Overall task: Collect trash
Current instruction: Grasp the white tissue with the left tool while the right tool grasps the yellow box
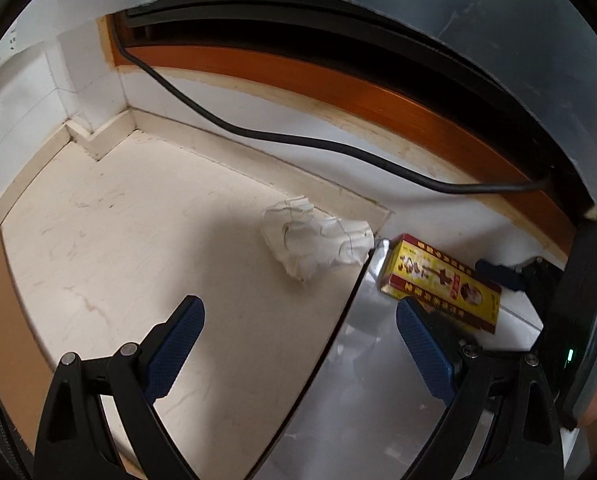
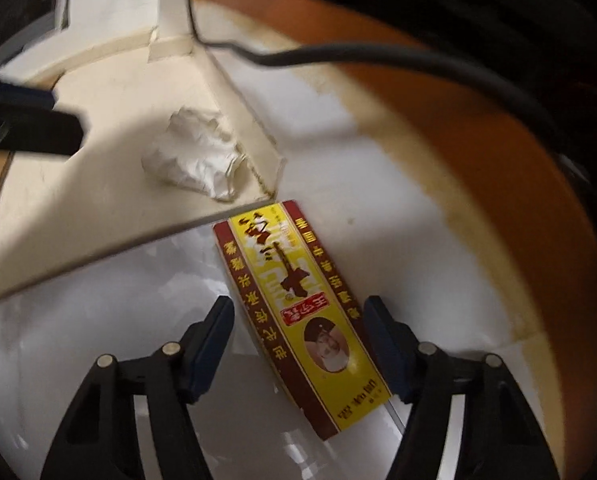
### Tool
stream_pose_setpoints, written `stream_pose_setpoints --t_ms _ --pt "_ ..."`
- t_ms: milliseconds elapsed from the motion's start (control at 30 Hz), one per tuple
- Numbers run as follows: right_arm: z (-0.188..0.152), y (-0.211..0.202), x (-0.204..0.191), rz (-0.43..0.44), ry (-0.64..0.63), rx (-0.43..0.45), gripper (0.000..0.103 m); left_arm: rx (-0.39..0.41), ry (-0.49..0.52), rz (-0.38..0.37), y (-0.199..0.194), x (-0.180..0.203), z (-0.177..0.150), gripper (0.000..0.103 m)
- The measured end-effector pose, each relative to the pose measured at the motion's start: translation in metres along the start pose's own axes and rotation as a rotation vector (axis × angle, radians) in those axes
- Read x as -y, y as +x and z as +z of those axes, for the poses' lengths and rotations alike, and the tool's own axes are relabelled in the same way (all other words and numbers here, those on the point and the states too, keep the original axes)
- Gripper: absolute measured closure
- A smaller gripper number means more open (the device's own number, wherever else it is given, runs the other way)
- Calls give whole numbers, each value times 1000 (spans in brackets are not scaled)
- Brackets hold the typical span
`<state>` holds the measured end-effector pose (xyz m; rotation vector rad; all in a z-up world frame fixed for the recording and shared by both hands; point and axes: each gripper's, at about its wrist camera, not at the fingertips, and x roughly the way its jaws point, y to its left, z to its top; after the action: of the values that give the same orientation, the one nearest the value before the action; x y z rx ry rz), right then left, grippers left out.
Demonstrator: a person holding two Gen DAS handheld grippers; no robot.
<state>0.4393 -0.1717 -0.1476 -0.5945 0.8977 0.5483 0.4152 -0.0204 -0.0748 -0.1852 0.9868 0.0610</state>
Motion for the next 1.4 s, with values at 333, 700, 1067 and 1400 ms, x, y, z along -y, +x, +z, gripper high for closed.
stream_pose_setpoints --t_ms 333,700,1067,1400 --pt "-2 15 -15 -29 -24 -43 31 -3 -32 -4 32 -6 10 7" --pt "-12 -5 17 71 208 -70 34 -3 -70 -38 50 -13 14 7" --pt "-38 -28 12 64 332 -39 35 -6 -65 -71 68 -13 24 7" --pt "-42 9 14 128 430 -76 48 -26 -49 -106 90 -17 34 7"
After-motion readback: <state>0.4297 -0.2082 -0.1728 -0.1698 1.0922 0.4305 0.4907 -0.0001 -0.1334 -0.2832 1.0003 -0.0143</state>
